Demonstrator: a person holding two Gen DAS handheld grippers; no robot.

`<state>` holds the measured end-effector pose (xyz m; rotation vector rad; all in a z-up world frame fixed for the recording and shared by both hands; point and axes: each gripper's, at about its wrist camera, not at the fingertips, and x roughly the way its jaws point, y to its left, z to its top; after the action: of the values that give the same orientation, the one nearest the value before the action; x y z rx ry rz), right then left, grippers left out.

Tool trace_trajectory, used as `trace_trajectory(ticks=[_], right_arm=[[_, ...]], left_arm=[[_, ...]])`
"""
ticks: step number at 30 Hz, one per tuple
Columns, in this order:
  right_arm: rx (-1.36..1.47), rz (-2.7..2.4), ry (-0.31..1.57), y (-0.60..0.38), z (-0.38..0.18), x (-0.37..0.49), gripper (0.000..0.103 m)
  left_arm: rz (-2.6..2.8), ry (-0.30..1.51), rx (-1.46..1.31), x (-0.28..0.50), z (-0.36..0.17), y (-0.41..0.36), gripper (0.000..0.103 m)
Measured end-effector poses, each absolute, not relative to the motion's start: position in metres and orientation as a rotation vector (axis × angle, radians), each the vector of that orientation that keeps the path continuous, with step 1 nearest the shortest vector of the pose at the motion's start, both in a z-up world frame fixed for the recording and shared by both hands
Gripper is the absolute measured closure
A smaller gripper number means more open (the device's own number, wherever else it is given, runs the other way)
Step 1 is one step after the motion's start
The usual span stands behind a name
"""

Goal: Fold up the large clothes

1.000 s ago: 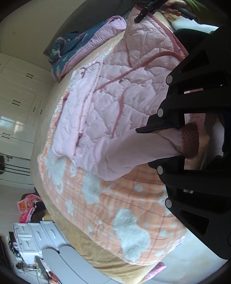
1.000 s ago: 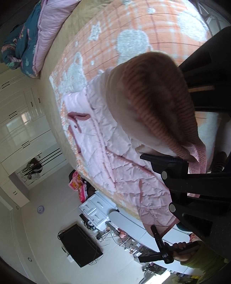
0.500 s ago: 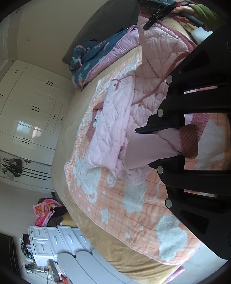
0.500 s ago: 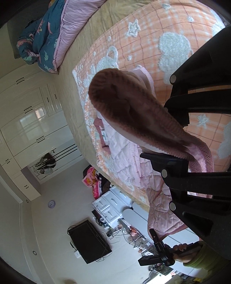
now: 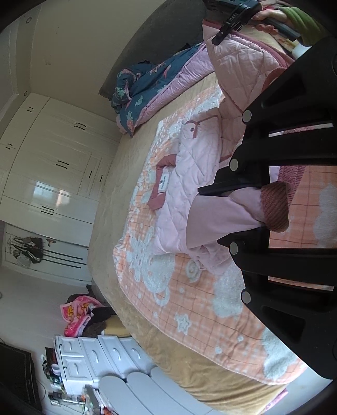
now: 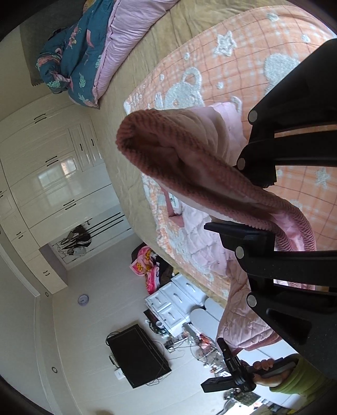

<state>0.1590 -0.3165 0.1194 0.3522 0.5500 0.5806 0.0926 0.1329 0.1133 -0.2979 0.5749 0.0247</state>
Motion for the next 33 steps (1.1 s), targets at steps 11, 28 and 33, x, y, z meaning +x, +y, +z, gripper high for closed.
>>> trace_trajectory(ticks=[11,28,33], right_arm=[[0.347,0.563,0.541,-0.311,0.134,0.182,0.083],[0.334,0.550,0.528,-0.299,0.149,0.230,0.083],[0.345,0.542,0.542,-0.296,0.148,0.251,0.083]], left_arm=[[0.034,0.563,-0.300,0.119,0.128,0.138,0.092],[0.080,0.542,-0.278,0.168,0.136,0.144,0.091],[0.105,0.544,-0.259,0.189,0.135,0.146,0.091]])
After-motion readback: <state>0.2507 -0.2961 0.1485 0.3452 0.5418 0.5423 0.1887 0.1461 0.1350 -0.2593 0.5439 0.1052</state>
